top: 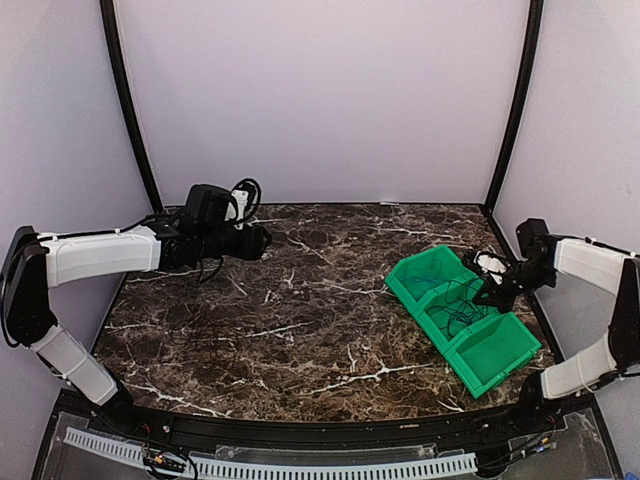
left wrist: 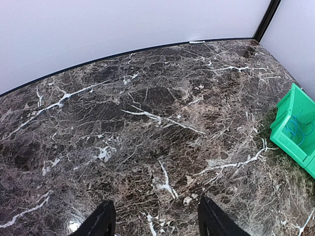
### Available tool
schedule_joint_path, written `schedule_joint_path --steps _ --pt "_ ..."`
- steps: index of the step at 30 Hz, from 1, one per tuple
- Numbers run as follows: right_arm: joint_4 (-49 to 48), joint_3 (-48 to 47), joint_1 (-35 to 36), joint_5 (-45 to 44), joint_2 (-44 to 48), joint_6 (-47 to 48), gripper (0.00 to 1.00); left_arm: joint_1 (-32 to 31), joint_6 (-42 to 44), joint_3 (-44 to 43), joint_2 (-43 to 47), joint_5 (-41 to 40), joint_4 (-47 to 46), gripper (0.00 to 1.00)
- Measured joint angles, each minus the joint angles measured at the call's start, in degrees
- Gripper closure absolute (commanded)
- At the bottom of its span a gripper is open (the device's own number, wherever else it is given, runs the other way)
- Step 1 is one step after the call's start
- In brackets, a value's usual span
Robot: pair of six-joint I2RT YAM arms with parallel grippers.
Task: Untangle the cables
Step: Place the untangled cable in the bin.
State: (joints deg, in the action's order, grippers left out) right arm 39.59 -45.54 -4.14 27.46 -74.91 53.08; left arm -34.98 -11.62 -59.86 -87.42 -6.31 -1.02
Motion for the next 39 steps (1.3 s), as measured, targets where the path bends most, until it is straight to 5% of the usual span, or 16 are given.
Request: schedule_joint_path --steps 19,30,39 --pt "6.05 -10.14 10.97 -17.57 -13.09 3.61 1.00 0.00 0.00 -0.22 -0.02 0.57 0.59 0.40" --pt "13.42 -13.33 12.66 -23.56 -13.66 5.18 0.53 0.00 0.00 -0.22 -0.02 0.90 1.16 0.40" --pt "18.80 -20.26 13.40 -24.04 -4.98 5.77 0.45 0.02 0.00 -0.22 -0.02 1.25 1.18 0.40"
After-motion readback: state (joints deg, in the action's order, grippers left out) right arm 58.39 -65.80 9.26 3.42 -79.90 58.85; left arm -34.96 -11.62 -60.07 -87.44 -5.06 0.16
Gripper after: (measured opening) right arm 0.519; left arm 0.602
